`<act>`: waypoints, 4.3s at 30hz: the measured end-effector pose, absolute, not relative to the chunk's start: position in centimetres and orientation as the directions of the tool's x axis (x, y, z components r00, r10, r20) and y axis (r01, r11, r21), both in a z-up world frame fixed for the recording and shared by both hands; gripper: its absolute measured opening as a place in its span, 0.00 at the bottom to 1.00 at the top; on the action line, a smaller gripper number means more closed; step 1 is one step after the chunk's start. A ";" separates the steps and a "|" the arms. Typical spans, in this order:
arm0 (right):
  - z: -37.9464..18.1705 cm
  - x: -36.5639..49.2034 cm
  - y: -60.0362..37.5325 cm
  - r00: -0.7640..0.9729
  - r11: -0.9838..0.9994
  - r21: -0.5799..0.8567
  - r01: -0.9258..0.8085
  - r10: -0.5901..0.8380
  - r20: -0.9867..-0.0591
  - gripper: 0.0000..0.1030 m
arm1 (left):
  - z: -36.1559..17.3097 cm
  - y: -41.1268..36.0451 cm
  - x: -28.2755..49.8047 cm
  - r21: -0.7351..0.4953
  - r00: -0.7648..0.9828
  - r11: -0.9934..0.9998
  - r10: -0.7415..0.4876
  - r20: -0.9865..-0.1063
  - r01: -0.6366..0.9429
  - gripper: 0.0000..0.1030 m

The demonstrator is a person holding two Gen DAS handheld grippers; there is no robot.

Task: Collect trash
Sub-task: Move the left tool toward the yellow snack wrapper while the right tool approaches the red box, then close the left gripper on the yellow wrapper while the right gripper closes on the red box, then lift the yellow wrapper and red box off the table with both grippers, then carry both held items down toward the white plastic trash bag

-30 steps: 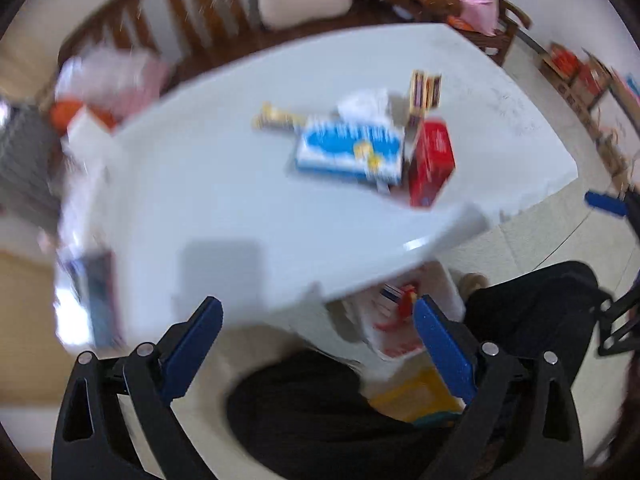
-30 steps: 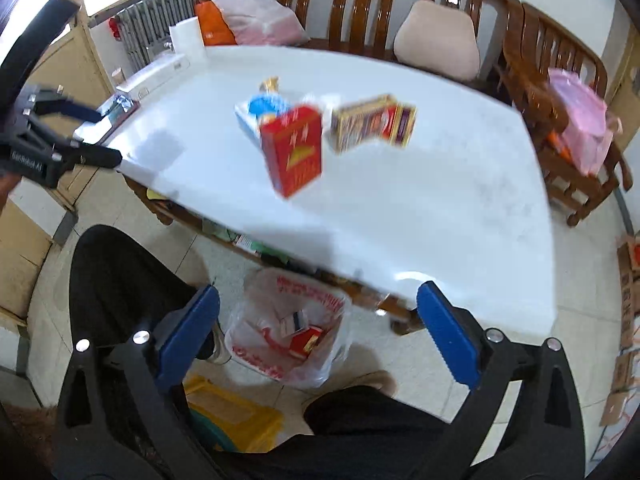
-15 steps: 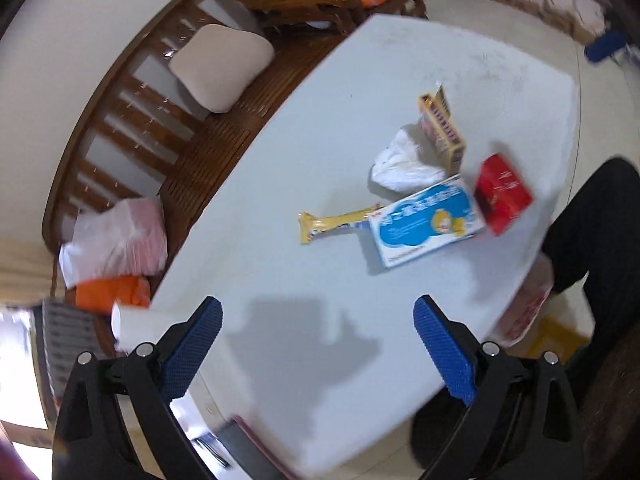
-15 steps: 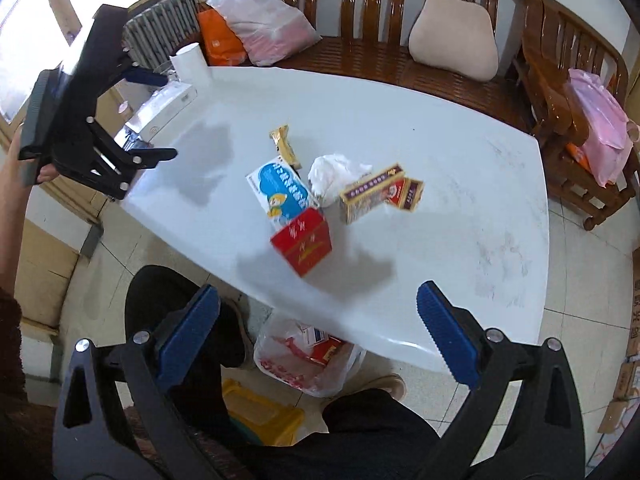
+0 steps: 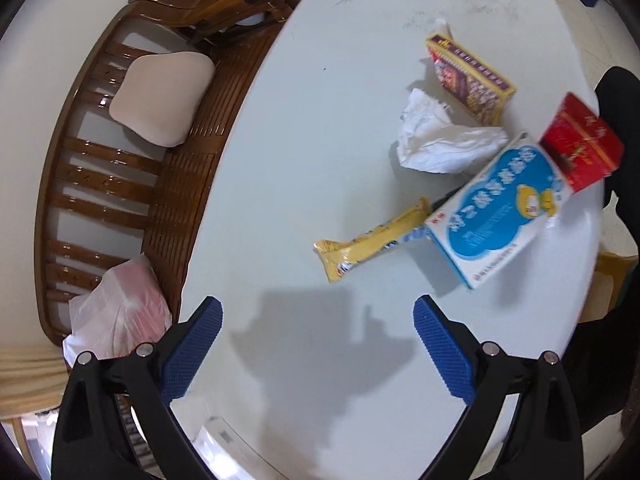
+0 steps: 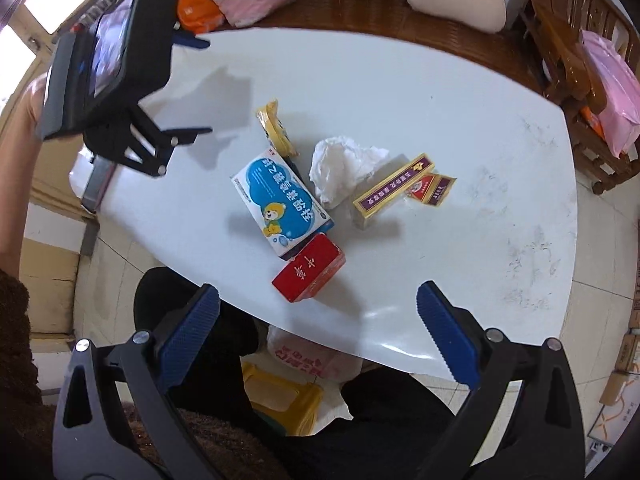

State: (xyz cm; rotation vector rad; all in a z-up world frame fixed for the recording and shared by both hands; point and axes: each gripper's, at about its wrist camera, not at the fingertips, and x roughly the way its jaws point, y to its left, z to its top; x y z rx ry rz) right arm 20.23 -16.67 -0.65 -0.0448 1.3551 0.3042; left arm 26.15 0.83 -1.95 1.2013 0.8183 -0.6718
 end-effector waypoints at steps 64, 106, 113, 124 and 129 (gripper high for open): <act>-10.1 22.5 -14.7 -0.053 0.964 0.196 -0.179 0.190 -0.980 0.25 | -10.9 -3.1 28.2 0.396 0.390 -0.122 -0.072 -0.918 0.910 0.22; -4.5 16.2 -15.1 0.202 0.961 0.022 -0.276 0.080 -0.976 0.22 | -1.8 3.0 17.9 0.438 0.490 0.341 -0.078 -0.868 0.832 0.09; -4.7 12.9 -14.2 0.204 0.947 0.028 -0.320 0.098 -0.974 0.22 | -2.0 2.7 12.9 0.410 0.484 0.388 -0.112 -0.868 0.825 0.09; -5.7 7.5 -12.8 0.221 0.919 0.023 -0.393 0.119 -0.968 0.22 | -5.6 1.4 5.7 0.347 0.437 0.401 -0.157 -0.886 0.848 0.09; -7.5 5.1 -12.4 0.215 0.908 0.025 -0.418 0.125 -0.969 0.22 | -7.7 1.1 3.4 0.286 0.391 0.420 -0.188 -0.901 0.861 0.09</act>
